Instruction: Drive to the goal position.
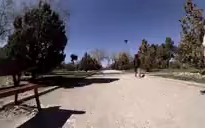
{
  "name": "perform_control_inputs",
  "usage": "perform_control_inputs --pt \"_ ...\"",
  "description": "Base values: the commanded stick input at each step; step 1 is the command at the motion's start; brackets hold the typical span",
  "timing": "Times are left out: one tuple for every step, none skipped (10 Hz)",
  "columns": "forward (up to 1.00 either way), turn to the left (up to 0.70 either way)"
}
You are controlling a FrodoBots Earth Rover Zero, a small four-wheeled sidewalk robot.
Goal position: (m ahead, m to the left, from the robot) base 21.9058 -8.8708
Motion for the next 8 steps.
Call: perform_control_inputs --pt "0.85 0.0" --pt "0.85 0.0" --pt "0.85 0.0" --pt "0.85 0.0" --pt "0.85 0.0" --pt "0.85 0.0" --pt "0.85 0.0" --pt "0.85 0.0"
